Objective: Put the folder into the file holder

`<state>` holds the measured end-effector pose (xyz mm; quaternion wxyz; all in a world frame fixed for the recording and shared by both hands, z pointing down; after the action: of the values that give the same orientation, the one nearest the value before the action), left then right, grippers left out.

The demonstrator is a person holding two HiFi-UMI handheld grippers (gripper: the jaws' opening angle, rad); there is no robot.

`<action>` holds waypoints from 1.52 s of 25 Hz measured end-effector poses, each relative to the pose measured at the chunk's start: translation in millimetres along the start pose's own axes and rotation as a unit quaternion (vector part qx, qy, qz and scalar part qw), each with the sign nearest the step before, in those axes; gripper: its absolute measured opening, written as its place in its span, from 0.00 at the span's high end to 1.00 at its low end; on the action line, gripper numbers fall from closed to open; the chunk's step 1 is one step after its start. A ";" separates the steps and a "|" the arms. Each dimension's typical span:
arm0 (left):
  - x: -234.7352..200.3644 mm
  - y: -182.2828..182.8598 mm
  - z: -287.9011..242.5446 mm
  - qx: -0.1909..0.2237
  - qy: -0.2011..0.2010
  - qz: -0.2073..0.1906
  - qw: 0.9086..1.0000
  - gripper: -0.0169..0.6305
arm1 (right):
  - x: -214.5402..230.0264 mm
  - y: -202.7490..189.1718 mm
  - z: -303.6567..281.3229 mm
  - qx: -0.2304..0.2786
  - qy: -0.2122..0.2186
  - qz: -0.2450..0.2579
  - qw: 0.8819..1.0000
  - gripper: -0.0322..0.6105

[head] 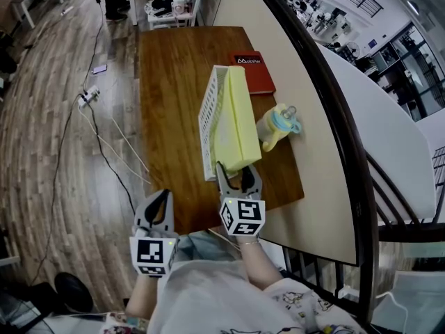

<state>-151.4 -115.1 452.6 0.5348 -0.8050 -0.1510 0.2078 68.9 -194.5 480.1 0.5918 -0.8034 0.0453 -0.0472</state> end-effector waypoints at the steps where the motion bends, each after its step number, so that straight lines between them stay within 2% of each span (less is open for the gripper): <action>1: 0.0 1.1 1.4 0.002 0.001 -0.001 1.000 0.97 | 0.0 0.8 1.7 -0.001 0.002 0.000 1.000 0.55; 23: 19.3 31.7 23.8 0.050 0.021 -0.037 0.998 0.97 | 19.9 37.2 63.1 0.025 0.074 -0.005 0.997 0.55; 29: 27.1 39.3 23.7 0.063 0.019 -0.042 0.997 0.97 | 28.3 55.4 81.6 0.061 0.072 0.007 0.996 0.56; 38: 33.0 46.2 23.1 0.074 0.012 -0.050 0.996 0.97 | 37.1 66.3 100.5 0.074 0.098 0.009 0.992 0.56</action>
<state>-133.3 -99.0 396.3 0.6042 -0.7573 -0.1686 0.1815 117.6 -123.7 387.9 0.6424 -0.7487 0.1065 -0.1240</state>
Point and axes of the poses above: the fingertips, and each gripper's own axes: z backward along the fingers, x to its right, y out of its top, the point moved 8 cm from there along z, backward along the fingers, and after that the axes turned 7 degrees about -y, right-handed, at the moved point
